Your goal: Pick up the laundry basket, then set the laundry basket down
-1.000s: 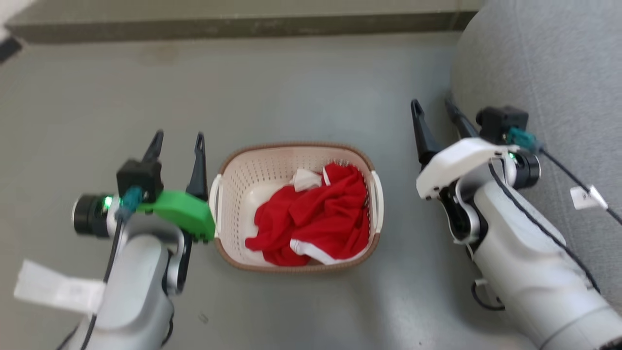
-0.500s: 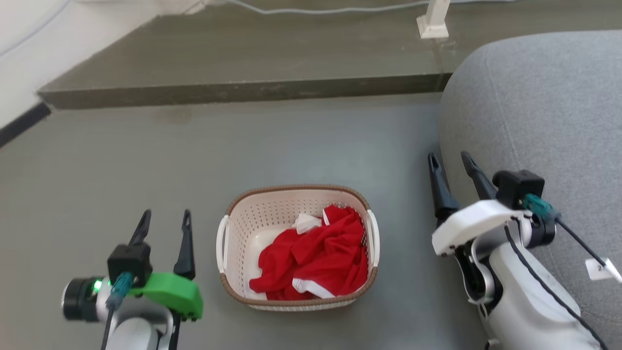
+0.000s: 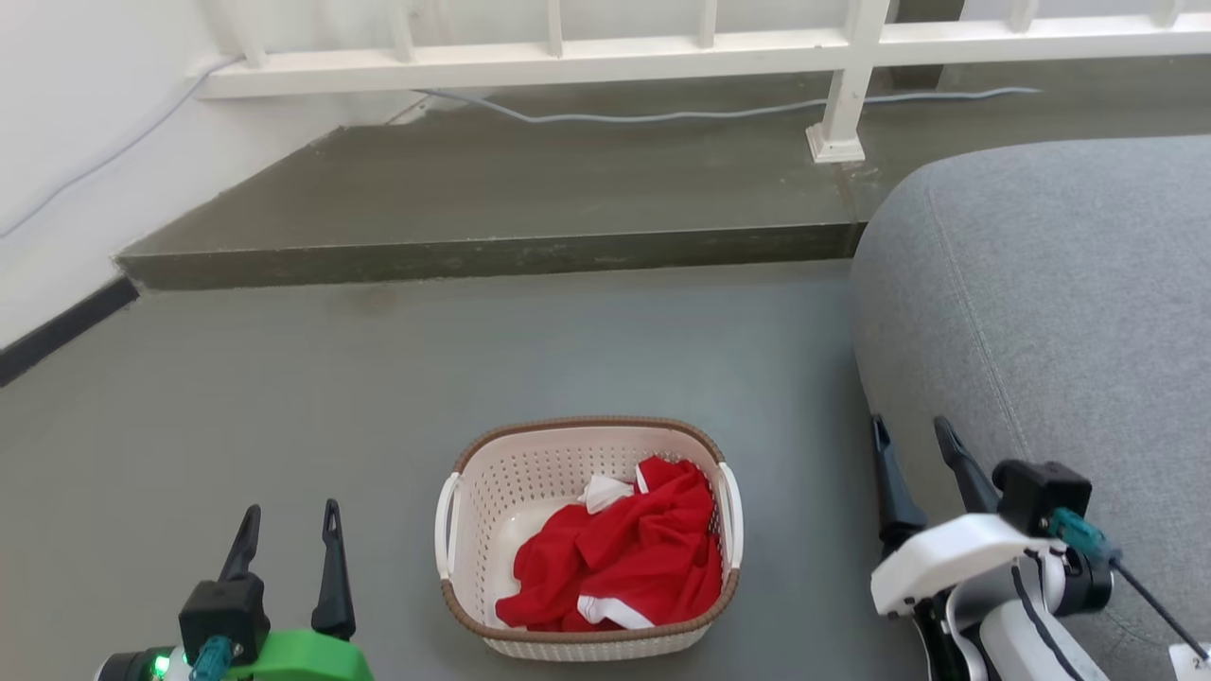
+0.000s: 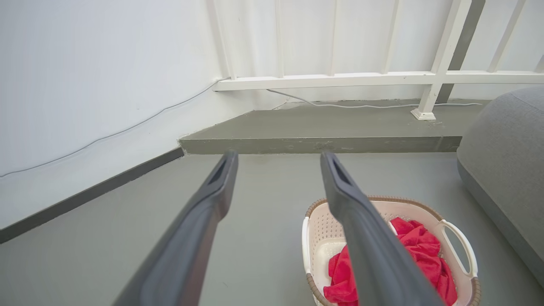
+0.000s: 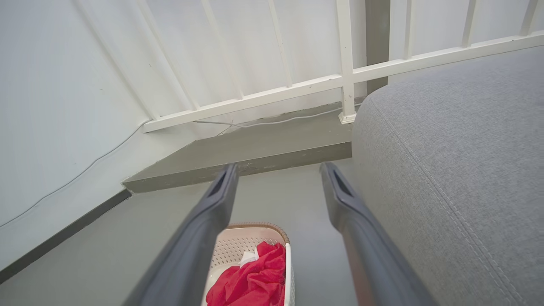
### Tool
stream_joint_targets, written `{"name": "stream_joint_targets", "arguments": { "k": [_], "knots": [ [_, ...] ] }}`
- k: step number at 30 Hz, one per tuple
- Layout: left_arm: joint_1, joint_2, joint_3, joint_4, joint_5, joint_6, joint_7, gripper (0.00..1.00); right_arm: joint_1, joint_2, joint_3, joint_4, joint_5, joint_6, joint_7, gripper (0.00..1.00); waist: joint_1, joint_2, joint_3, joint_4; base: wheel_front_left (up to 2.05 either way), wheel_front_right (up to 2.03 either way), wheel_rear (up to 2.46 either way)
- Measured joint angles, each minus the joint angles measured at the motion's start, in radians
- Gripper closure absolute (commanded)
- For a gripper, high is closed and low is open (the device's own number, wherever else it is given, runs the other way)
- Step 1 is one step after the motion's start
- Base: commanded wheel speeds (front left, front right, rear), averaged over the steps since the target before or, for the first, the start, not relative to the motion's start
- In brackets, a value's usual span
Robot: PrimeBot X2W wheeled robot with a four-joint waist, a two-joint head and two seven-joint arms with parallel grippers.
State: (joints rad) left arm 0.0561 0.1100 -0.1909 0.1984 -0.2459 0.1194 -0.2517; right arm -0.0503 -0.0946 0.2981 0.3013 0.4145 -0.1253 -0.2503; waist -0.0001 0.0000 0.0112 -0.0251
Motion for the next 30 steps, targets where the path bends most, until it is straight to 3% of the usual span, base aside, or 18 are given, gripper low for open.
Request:
{"name": "stream_joint_targets", "arguments": {
  "k": [30],
  "knots": [
    [0.122, -0.025, 0.029, -0.142, 0.04, 0.0, 0.0, 0.0, 0.126, 0.036, -0.079, -0.154, -0.091, 0.0, 0.0, 0.0, 0.0001, 0.0, -0.017, 0.002, 0.0, 0.0, 0.0]
  ]
}}
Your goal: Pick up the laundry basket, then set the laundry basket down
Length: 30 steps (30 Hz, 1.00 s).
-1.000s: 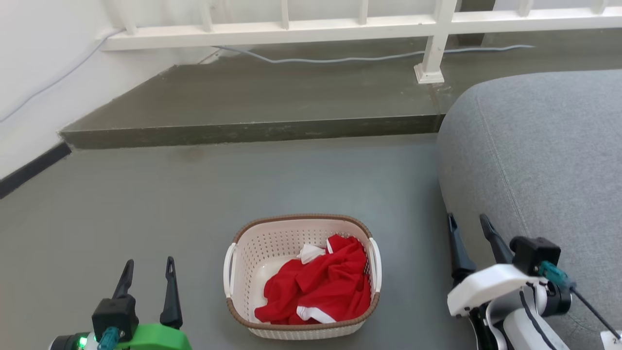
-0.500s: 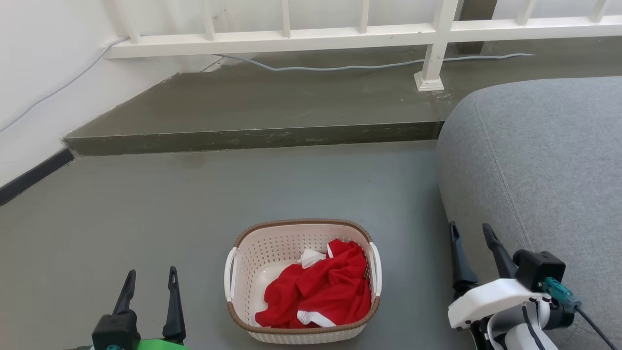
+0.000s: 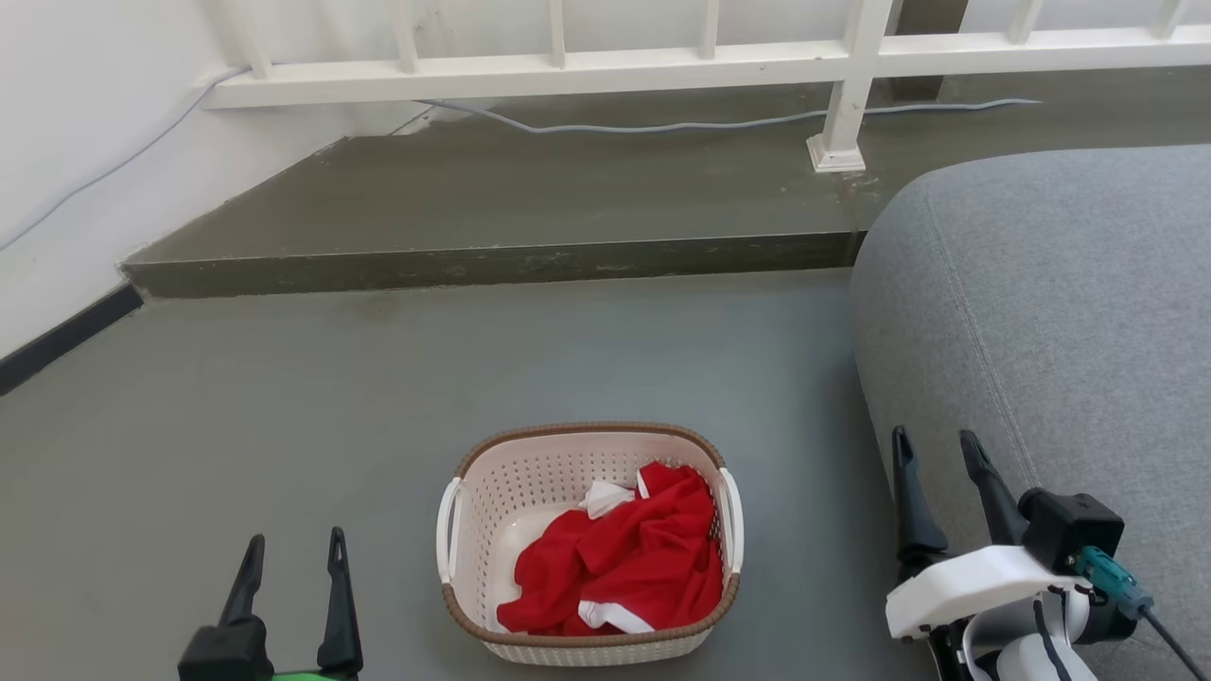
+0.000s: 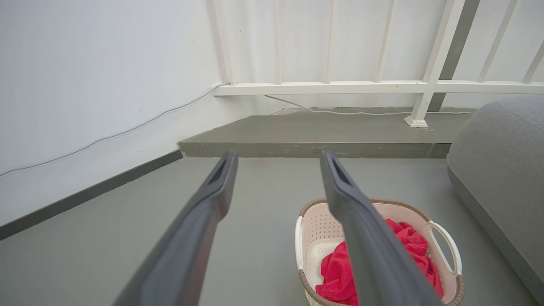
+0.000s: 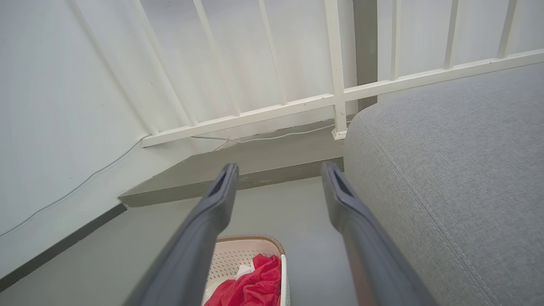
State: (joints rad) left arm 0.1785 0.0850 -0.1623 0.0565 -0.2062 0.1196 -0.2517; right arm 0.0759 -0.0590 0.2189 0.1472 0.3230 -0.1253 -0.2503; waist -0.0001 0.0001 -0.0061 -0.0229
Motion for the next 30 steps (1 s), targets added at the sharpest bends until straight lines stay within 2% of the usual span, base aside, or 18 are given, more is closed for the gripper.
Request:
{"name": "stream_joint_targets", "arguments": {
  "k": [1, 2, 6, 13, 24, 30],
  "knots": [
    [0.003, 0.0, 0.001, -0.001, 0.0, 0.0, 0.0, 0.0, 0.0, 0.001, -0.001, -0.004, -0.001, 0.0, 0.0, 0.0, 0.0, 0.0, 0.001, 0.0, 0.0, 0.0, 0.0],
    [0.005, -0.002, -0.002, 0.008, -0.001, -0.001, 0.001, 1.0, 0.001, 0.001, 0.0, 0.005, -0.002, 0.001, 0.0, 1.0, 0.0, 0.0, 0.001, 0.0, 0.0, 0.0, 0.0],
    [0.01, -0.014, -0.007, 0.054, -0.002, -0.001, 0.005, 1.0, 0.027, 0.003, 0.006, 0.047, -0.002, 0.001, 0.002, 1.0, 0.0, 0.0, 0.001, 0.0, 0.0, 0.0, 0.0],
    [0.014, -0.016, -0.015, 0.055, -0.045, -0.01, 0.005, 1.0, 0.04, 0.003, 0.006, 0.046, 0.05, 0.013, 0.005, 1.0, 0.0, 0.0, 0.002, 0.002, 0.0, 0.0, 0.0],
    [0.022, -0.018, -0.003, 0.036, -0.249, -0.037, 0.031, 1.0, 0.038, 0.006, -0.026, 0.035, 0.23, 0.037, 0.033, 1.0, 0.0, 0.0, 0.004, 0.005, 0.0, 0.0, 0.0],
    [0.02, -0.021, 0.006, 0.037, -0.322, -0.042, 0.048, 1.0, 0.036, 0.01, -0.044, 0.035, 0.295, 0.046, 0.05, 1.0, 0.0, 0.0, 0.005, 0.006, 0.0, 0.0, 0.0]
  ]
}}
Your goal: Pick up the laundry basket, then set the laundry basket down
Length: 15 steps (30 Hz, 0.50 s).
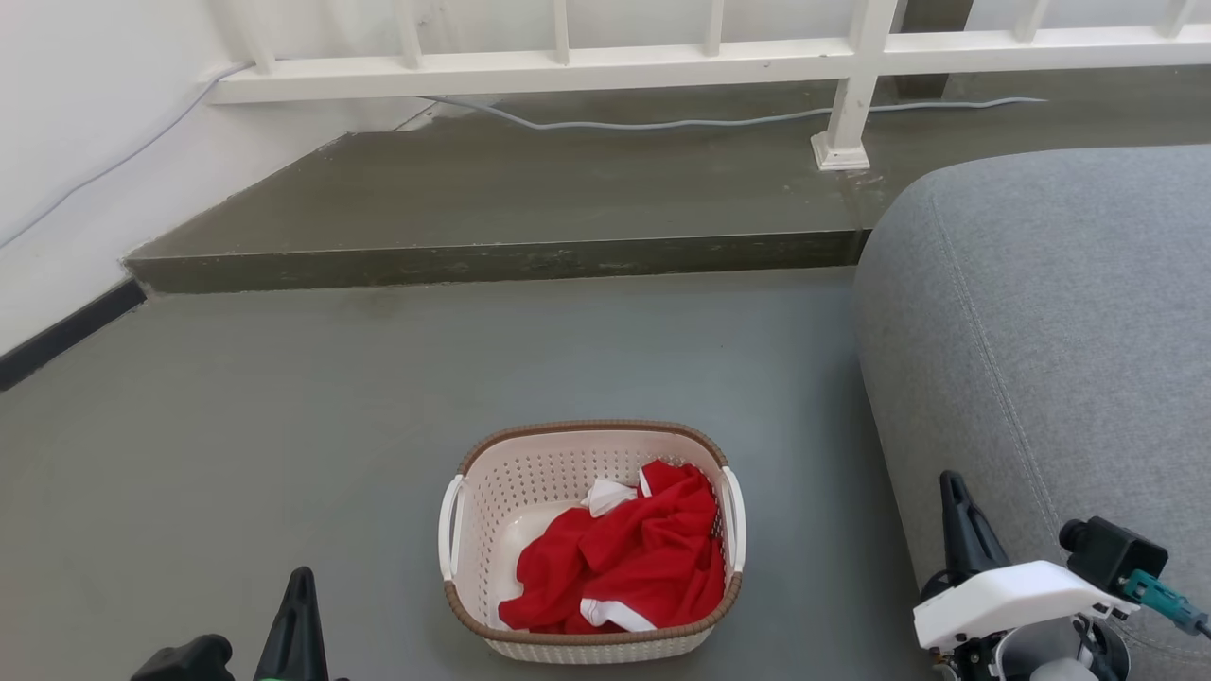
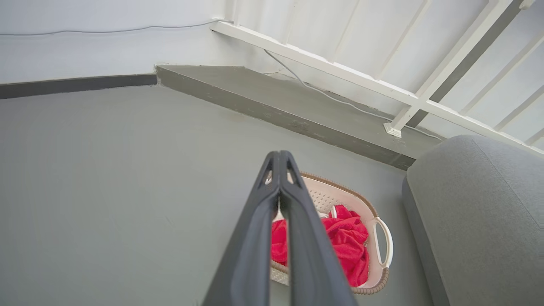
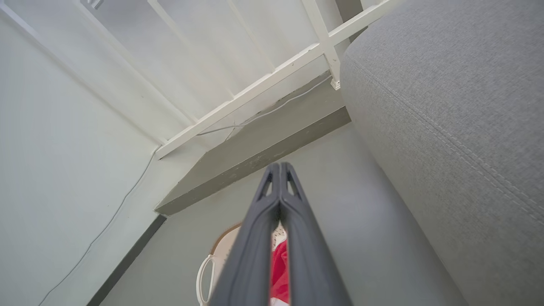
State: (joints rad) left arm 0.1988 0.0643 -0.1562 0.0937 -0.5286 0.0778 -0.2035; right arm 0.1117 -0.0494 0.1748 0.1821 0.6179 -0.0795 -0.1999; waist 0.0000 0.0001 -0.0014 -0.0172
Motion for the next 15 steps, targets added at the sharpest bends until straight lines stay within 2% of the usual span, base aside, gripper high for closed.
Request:
{"name": "stream_joint_targets", "arguments": {
  "k": [15],
  "knots": [
    [-0.035, 0.007, 0.03, 0.024, -0.213, -0.03, 0.046, 1.0, -0.024, -0.01, -0.044, 0.002, 0.196, 0.03, 0.047, 1.0, 0.0, 0.0, 0.002, 0.003, 0.0, 0.0, 0.0]
  ]
}}
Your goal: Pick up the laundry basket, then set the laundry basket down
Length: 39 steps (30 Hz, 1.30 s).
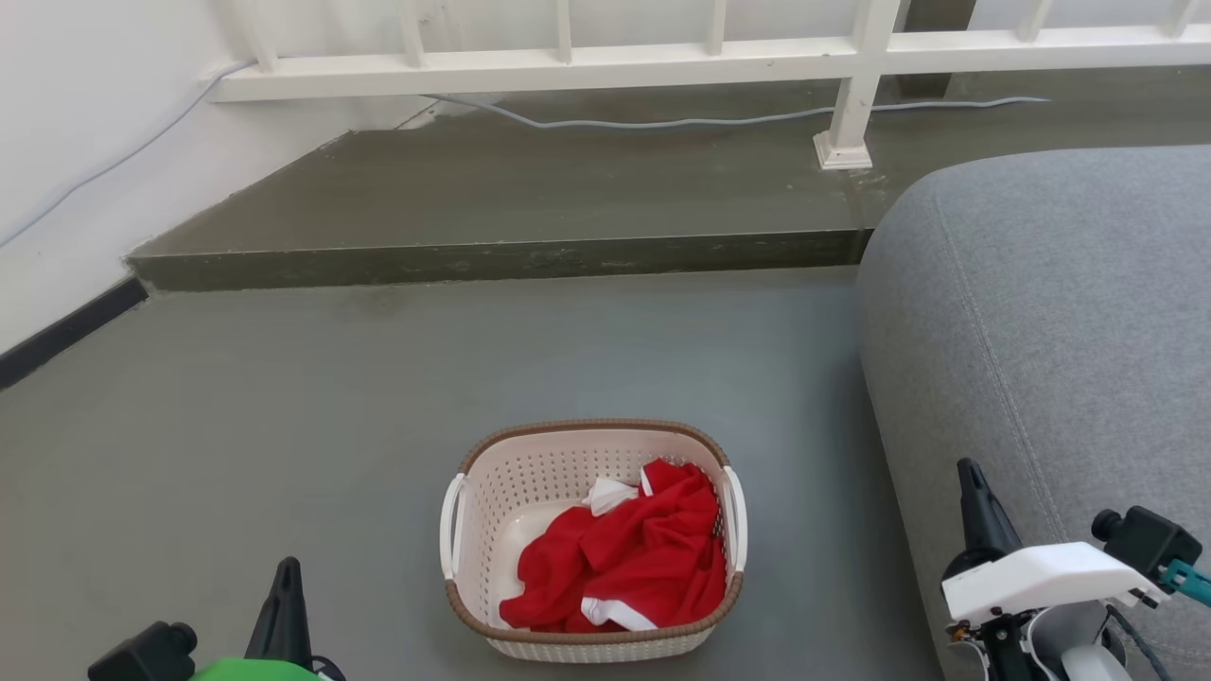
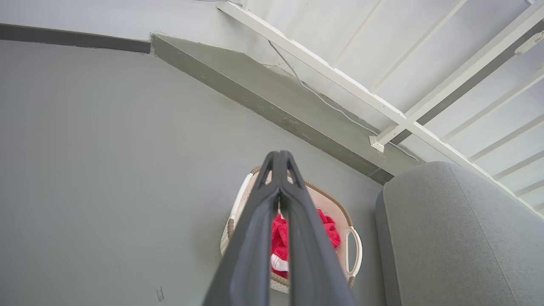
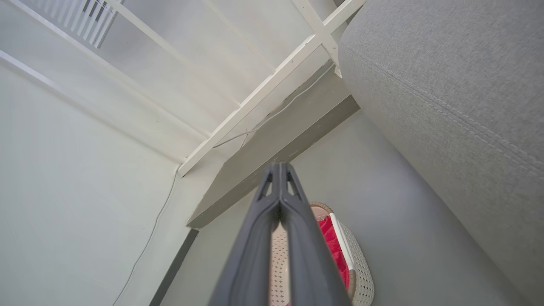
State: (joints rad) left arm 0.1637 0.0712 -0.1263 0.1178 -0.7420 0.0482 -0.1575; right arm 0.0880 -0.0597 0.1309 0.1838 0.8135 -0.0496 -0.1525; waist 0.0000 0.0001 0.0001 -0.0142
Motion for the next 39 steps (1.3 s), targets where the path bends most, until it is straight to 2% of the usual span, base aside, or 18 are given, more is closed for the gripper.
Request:
{"name": "stream_joint_targets", "arguments": {
  "k": [39],
  "knots": [
    [-0.119, 0.015, 0.064, 0.074, -0.574, -0.092, 0.114, 1.0, -0.074, -0.015, -0.111, 0.045, 0.523, 0.095, 0.12, 1.0, 0.0001, 0.0, 0.002, 0.009, 0.0, 0.0, 0.0]
  ]
}}
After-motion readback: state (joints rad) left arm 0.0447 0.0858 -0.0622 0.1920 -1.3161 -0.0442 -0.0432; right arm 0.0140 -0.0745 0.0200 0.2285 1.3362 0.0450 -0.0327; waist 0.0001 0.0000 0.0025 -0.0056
